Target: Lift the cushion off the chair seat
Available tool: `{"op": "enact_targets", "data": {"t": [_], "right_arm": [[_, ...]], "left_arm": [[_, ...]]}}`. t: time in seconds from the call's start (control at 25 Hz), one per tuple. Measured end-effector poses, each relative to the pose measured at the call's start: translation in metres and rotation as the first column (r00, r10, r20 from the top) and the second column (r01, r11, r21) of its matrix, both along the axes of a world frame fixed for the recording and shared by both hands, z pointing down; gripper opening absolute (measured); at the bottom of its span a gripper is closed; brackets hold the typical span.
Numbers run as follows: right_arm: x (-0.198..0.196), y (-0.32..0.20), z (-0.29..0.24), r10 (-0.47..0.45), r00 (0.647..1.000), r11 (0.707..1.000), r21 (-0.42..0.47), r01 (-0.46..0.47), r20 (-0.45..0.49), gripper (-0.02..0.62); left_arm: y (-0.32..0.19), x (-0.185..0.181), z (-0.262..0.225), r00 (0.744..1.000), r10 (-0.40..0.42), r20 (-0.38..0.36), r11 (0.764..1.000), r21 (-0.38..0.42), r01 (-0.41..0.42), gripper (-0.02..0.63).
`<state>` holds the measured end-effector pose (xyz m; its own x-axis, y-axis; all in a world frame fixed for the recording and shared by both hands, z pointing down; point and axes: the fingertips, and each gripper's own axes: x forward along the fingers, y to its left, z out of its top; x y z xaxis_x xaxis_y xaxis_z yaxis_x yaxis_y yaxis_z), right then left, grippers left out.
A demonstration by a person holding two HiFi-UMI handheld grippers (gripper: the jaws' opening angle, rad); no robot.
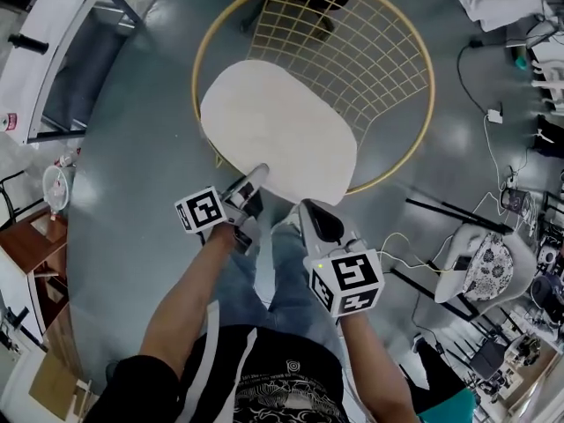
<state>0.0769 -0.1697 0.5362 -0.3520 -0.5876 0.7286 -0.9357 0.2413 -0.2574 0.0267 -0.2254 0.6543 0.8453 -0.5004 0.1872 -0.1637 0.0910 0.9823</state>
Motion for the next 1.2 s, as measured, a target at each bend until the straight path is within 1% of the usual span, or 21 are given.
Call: {"op": "enact_targets", "data": {"t": [0.12, 0.2, 0.28, 0.52, 0.68, 0.72, 0.8, 0.84, 0.88, 0.96, 1.12, 1.2], "right_arm": [[0.015, 0.010, -0.013, 0.019, 1.000, 1.000, 0.010, -0.019, -0.006, 0.000], [0.021, 0.011, -0.022, 0.035, 0.999, 0.999, 0.024, -0.034, -0.009, 0.000], [0.017, 0.003, -0.031, 0.052, 0.999, 0.998, 0.037, -0.051, -0.011, 0.000], [0.020, -0.001, -0.054, 0.102, 0.995, 0.992, 0.070, -0.101, -0.006, 0.000], [0.025, -0.001, -0.070, 0.122, 0.993, 0.988, 0.099, -0.120, -0.008, 0.000], [0.026, -0.001, -0.074, 0.130, 0.991, 0.986, 0.107, -0.129, -0.002, 0.000], [0.023, -0.001, -0.083, 0.139, 0.990, 0.983, 0.121, -0.140, 0.016, 0.000], [0.021, -0.001, -0.087, 0.140, 0.990, 0.981, 0.129, -0.142, 0.025, 0.000], [0.019, -0.001, -0.091, 0.140, 0.990, 0.980, 0.137, -0.143, 0.031, 0.000], [0.017, 0.000, -0.098, 0.138, 0.990, 0.978, 0.151, -0.143, 0.038, 0.000], [0.015, 0.002, -0.113, 0.131, 0.990, 0.974, 0.178, -0.137, 0.045, 0.000], [0.015, 0.001, -0.120, 0.129, 0.991, 0.972, 0.195, -0.135, 0.046, 0.000]], "left_arm": [[0.006, 0.008, -0.014, 0.999, 0.016, 0.045, 1.000, 0.013, -0.017, 0.037], [0.002, 0.016, -0.027, 1.000, 0.009, 0.019, 1.000, 0.023, -0.010, 0.036], [-0.010, 0.011, -0.039, 1.000, 0.005, 0.004, 1.000, 0.030, -0.005, 0.035], [-0.023, 0.007, -0.071, 1.000, 0.022, 0.010, 0.998, 0.060, -0.022, 0.035], [-0.022, 0.013, -0.104, 0.998, 0.019, -0.053, 0.997, 0.072, -0.015, 0.035], [-0.021, 0.010, -0.107, 0.999, 0.029, -0.027, 0.996, 0.084, -0.027, 0.035], [-0.019, 0.000, -0.110, 0.997, 0.052, 0.059, 0.991, 0.116, -0.059, 0.035], [-0.018, -0.004, -0.115, 0.996, 0.056, 0.073, 0.990, 0.127, -0.065, 0.035], [-0.017, -0.006, -0.122, 0.996, 0.054, 0.066, 0.989, 0.132, -0.062, 0.035], [-0.014, -0.005, -0.139, 0.999, 0.038, 0.014, 0.991, 0.130, -0.039, 0.035], [-0.010, -0.008, -0.171, 0.999, 0.009, -0.037, 0.988, 0.156, -0.003, 0.035], [-0.010, -0.007, -0.193, 0.994, -0.016, -0.105, 0.988, 0.154, 0.033, 0.035]]}}
